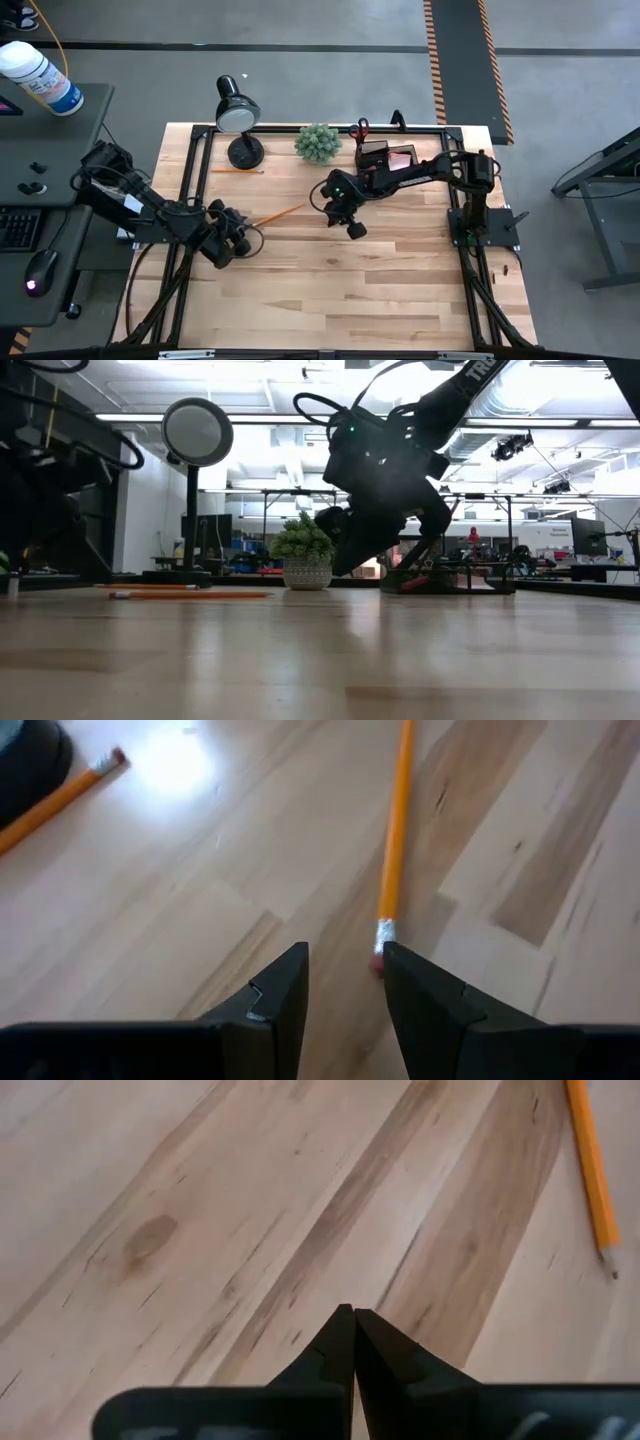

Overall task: Pick and place office supplies into organizer
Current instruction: Put the bottom orange pencil into the black desk organizer

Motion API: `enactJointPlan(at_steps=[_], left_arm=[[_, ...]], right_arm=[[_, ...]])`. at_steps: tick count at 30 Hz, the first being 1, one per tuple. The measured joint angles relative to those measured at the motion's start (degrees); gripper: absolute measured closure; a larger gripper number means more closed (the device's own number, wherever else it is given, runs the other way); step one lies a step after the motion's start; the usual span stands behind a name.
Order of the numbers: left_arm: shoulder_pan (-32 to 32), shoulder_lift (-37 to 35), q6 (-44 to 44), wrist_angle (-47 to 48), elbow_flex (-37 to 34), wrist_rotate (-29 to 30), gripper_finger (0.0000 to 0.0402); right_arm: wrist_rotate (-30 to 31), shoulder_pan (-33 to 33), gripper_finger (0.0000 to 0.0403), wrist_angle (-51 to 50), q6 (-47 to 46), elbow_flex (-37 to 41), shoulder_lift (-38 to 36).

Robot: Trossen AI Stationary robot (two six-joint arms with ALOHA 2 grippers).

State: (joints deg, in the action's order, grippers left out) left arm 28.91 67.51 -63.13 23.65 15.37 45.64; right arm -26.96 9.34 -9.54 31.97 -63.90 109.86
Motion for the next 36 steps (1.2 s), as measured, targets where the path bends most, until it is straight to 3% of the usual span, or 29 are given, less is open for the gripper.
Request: enactJointPlan(at_steps=[10, 17, 36], left_arm=[[0.0, 0.0, -0.2, -5.3, -2.8, -1.2, 0.0284], [0.0, 0.0, 4.3, -10.9, -4.0, -1.1, 0.0284], [0.0, 0.0, 4.3, -14.9, -6.2, 0.4, 0.0284]], right_arm=[[0.0, 0.0, 0.0402, 0.6, 0.1, 0.0, 0.0], [0.0, 0.0, 0.0402, 0.7, 0.1, 0.0, 0.0], [0.0, 0.0, 0.0402, 1.7, 0.1, 0.0, 0.0]])
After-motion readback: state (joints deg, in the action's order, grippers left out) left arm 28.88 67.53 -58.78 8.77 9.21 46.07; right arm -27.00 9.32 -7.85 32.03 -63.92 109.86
